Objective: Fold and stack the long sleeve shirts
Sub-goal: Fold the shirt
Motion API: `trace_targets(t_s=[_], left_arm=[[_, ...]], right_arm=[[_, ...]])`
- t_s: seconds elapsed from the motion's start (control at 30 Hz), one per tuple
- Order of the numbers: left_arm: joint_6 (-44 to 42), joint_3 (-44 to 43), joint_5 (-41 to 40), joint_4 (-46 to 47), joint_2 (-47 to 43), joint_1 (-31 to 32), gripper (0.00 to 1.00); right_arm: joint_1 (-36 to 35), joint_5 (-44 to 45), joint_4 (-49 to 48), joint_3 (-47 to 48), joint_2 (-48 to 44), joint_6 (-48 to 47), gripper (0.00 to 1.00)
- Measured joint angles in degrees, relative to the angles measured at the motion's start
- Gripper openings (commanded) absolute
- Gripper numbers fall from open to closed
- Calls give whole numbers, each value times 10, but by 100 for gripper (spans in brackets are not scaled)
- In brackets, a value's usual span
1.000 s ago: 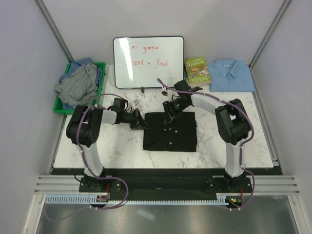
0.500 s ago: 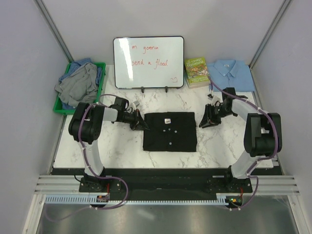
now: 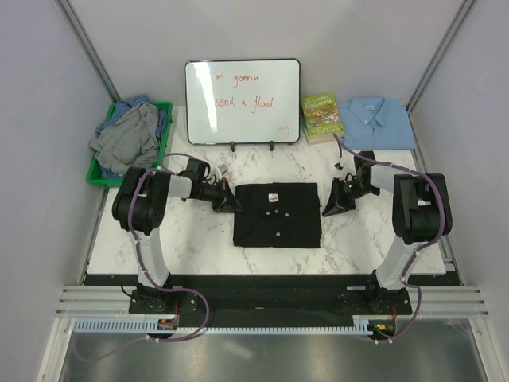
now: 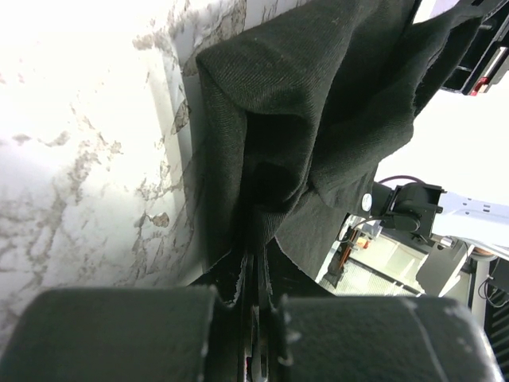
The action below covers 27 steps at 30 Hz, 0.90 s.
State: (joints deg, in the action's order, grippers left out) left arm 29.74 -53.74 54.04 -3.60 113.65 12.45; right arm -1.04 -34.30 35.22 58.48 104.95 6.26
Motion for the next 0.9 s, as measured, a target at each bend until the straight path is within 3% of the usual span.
trace_targets(t_s=[0.33,0.9], left_arm=[[-2,0,0,0,0,0,2],[-3,0,1,-1,0,0,2]], right_arm=[[-7,-80,-16,-6,27,-1,13],[-7,-114,41,4,14,-31,12]])
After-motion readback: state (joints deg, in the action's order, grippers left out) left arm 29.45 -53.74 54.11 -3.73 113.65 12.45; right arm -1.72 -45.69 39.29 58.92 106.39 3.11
